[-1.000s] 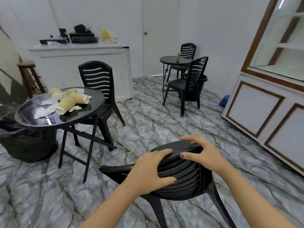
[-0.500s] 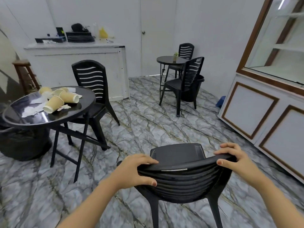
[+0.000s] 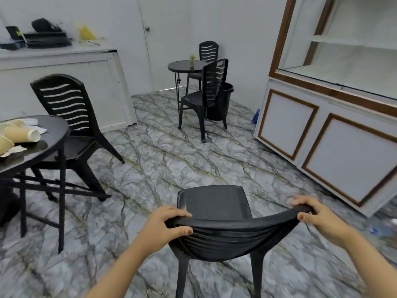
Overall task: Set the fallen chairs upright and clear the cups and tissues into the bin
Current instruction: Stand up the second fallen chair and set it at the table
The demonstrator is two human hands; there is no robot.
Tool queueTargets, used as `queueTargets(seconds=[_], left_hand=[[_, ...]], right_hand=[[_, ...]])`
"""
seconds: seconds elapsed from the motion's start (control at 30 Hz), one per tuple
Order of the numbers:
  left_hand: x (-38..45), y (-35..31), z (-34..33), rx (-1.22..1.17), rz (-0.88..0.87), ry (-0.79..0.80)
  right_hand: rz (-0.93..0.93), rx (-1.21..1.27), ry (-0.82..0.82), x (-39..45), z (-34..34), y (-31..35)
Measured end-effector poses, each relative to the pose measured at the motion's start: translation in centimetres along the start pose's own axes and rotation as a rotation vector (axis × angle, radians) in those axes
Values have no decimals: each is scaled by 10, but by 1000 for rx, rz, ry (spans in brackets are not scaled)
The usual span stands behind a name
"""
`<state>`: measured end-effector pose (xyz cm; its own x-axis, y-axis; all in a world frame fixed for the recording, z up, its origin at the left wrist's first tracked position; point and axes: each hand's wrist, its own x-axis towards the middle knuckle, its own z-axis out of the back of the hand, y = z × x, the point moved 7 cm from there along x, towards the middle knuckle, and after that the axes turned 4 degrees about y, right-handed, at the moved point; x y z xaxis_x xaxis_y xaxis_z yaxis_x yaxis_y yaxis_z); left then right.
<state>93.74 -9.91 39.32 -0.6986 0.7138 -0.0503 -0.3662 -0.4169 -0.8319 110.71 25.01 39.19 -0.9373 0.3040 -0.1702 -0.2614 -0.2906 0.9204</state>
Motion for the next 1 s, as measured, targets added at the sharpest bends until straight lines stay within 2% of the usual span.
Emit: queueTargets(seconds=[0.1,0.2,0.37,0.43,0.57,0.77,1.0], left_hand=[[0,6,2,-151,27,-120],[-1,13,5,-277,62,-129],[-1,23,-1,-286,102,-191],[2,29,0,-311,129,-201],[14,29,10,-358,144,-244],[30,23,26,-549,111,-422],[31,30,50,-618,84,-456]], right_hand=[[39,-20,9,2,3,-7],[113,-20,-3,3,4,-8],[171,29,-104,8,5,-12],[130,108,-152,9,4,-15],[60,194,-137,23,4,-14],[69,282,-196,48,8,9],[74,308,-239,65,-9,29]])
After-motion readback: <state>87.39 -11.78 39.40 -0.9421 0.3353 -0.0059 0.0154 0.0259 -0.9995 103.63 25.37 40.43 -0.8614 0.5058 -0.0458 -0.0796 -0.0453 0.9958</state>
